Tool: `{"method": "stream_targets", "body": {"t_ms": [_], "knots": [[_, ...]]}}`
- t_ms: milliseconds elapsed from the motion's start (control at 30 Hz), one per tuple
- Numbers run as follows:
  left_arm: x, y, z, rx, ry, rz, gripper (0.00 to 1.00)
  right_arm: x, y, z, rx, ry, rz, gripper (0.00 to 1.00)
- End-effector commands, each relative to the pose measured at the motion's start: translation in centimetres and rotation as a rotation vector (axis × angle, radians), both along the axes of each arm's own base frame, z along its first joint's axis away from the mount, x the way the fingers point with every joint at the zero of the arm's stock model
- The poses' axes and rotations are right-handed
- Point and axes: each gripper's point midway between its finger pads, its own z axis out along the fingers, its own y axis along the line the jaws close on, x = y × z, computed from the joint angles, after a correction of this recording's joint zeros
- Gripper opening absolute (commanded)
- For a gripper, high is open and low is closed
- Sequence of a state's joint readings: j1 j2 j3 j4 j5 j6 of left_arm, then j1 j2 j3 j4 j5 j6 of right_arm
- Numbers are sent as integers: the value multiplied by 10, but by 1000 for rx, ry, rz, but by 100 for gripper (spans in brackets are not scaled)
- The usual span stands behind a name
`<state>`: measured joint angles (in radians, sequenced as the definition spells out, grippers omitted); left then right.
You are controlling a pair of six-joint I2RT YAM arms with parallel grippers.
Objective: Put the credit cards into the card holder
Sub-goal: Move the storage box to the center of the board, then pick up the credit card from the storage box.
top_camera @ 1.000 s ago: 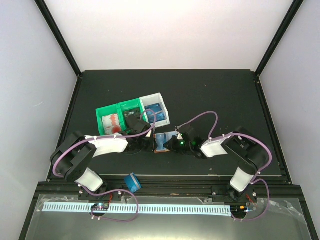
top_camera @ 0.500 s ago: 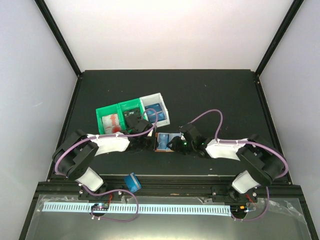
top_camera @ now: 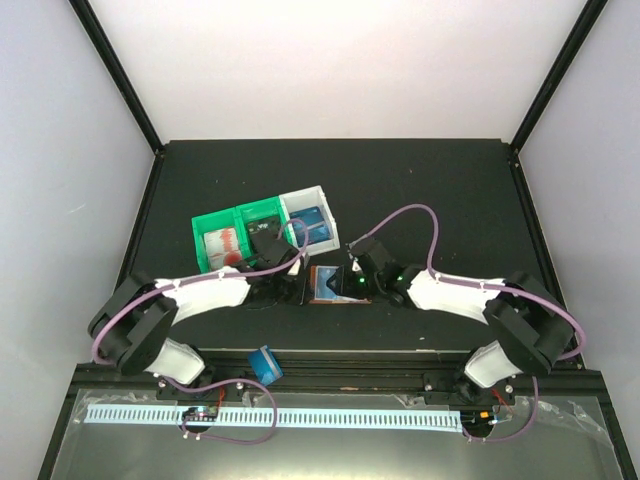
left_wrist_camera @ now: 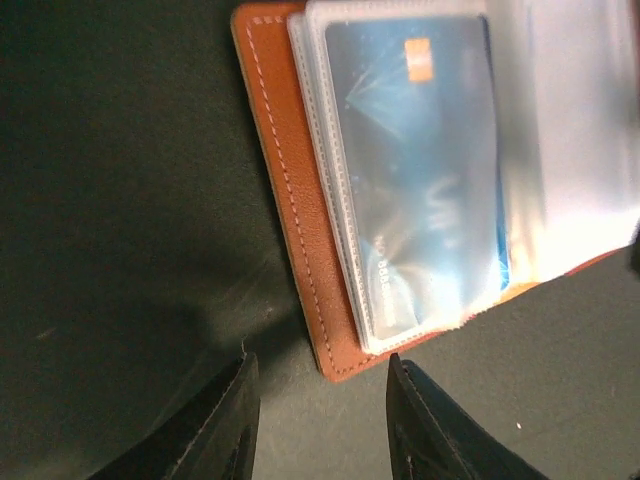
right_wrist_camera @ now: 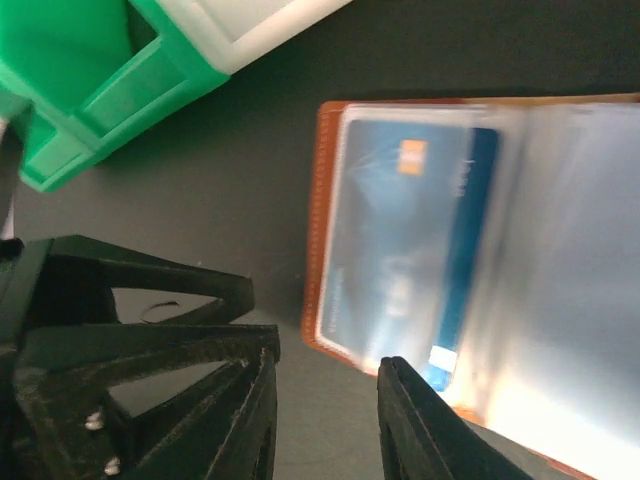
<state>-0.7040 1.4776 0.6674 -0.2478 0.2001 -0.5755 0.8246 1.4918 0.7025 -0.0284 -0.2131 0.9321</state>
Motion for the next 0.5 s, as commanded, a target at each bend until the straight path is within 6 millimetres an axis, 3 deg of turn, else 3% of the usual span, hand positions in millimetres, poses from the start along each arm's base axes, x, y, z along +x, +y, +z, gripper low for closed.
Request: {"method": "stream_targets", "body": {"t_ms": [0,167,300,367,467], "knots": [[6,21,26,26,-78,57,39,-6,23,7,25,-28,96,30],[19,54,84,11,-264,185,50,-29,48,13,-2,-73,239,30],[19,77,117,-28,-353,257,53,-71,77,6,-10,-63,405,32],[15,84,122,-37,-349,268,54,-90,88,3,0,-43,458,32],[0,96,111,-6,-267,287,53,-118,102,0,18,-17,516,32]]}}
